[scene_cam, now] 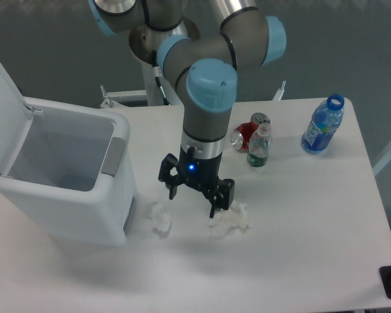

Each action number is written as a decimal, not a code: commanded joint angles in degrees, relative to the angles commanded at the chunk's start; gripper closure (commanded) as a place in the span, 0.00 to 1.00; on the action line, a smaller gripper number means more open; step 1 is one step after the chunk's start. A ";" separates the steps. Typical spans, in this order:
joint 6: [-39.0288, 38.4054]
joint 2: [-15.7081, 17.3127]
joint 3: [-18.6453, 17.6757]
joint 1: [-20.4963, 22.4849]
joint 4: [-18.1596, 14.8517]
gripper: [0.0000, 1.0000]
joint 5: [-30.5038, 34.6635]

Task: Pick up the paper ball
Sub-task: 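Lower the gripper toward the smaller white paper ball beside the bin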

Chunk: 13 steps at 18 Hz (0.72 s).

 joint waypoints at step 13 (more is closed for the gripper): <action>23.91 -7.56 0.26 -1.67 -0.26 0.00 6.31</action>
